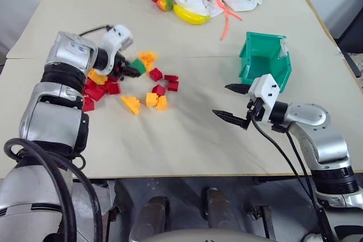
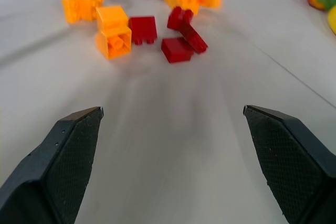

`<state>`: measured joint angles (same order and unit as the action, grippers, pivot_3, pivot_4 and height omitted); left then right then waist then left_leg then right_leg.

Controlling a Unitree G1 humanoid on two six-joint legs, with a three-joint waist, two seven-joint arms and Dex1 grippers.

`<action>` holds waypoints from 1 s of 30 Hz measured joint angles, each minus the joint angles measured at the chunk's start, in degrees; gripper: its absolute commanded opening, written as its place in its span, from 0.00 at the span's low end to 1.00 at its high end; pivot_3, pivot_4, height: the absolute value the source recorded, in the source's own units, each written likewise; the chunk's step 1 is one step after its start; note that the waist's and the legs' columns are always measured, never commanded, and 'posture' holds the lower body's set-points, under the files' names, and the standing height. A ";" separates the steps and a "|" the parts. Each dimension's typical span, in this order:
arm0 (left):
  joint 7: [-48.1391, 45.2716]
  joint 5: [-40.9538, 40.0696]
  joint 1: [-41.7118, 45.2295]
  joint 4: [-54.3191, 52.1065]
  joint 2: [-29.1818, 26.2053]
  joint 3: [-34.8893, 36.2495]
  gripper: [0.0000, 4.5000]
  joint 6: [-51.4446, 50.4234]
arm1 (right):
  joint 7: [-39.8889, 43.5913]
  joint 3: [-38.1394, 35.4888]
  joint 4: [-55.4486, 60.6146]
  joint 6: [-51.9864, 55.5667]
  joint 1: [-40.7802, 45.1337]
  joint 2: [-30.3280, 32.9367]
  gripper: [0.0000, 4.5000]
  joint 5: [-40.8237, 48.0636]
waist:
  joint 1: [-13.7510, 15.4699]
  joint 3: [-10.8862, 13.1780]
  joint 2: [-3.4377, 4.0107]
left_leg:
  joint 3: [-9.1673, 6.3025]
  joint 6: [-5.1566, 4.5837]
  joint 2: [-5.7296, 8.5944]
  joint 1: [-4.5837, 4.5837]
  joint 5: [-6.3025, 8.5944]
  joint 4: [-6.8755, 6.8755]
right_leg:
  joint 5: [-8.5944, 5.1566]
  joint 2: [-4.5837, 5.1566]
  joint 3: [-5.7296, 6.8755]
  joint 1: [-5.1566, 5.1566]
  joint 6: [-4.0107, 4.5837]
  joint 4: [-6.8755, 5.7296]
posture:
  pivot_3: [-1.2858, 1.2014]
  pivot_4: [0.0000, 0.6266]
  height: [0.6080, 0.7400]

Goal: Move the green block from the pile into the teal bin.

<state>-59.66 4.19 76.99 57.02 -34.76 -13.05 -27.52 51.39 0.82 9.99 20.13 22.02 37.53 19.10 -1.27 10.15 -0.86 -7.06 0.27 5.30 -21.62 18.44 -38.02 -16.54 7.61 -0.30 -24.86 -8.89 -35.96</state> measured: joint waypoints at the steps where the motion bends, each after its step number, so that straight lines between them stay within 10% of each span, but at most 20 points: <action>1: -1.00 -0.85 -2.44 -5.68 -1.08 1.34 0.33 0.08 | 0.00 -0.44 0.09 0.00 -0.28 0.29 1.00 0.02 | -0.23 -0.02 0.03 | 0.03 -0.01 -0.03 0.01 0.01 0.02 | 0.00 0.02 -0.04 -0.01 0.00 -0.01 | 0.52 0.24 1.00; 9: -9.50 -11.06 -21.07 -37.56 2.08 2.90 0.33 -3.83 | 0.32 -3.74 0.03 -0.37 -1.10 2.90 1.00 -0.02 | -0.03 -0.01 0.05 | -0.01 -0.01 -0.13 0.00 0.00 -0.11 | 0.01 0.04 -0.04 0.05 -0.01 -0.03 | 0.52 0.24 1.00; 16: -10.08 -10.83 -24.05 -40.65 11.54 -4.08 0.33 0.56 | 0.38 -6.89 -0.58 -2.28 -4.27 5.53 1.00 -0.12 | 1.33 -0.01 0.05 | 0.04 -0.09 -0.02 0.01 0.04 -0.18 | 0.04 0.05 -0.04 0.15 -0.07 0.04 | 0.52 0.24 1.00; 25: -9.41 -8.61 -20.59 -31.91 18.00 -8.34 0.97 1.83 | -0.63 -9.46 1.62 -3.01 -12.97 7.93 1.00 -1.39 | 1.06 -0.01 0.06 | 0.18 -0.10 0.03 0.08 0.05 -0.18 | 0.04 -0.03 -0.08 0.16 -0.07 0.02 | 0.52 0.24 1.00; 30: -9.74 -8.76 -19.88 -31.45 17.00 -7.32 0.99 2.08 | -1.47 -12.86 7.18 0.25 -16.36 9.58 1.00 -0.33 | 1.39 -0.01 0.07 | 0.16 -0.10 0.00 0.12 0.05 -0.19 | 0.04 0.00 -0.09 0.20 -0.08 0.02 | 0.52 0.24 1.00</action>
<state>-69.40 -4.57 57.12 25.57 -17.76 -20.37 -25.44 49.92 -12.04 17.18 20.38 5.66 47.11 18.77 0.12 10.13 -0.79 -6.90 0.17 5.30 -21.50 18.49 -38.21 -16.50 7.62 -0.39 -24.66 -8.97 -35.94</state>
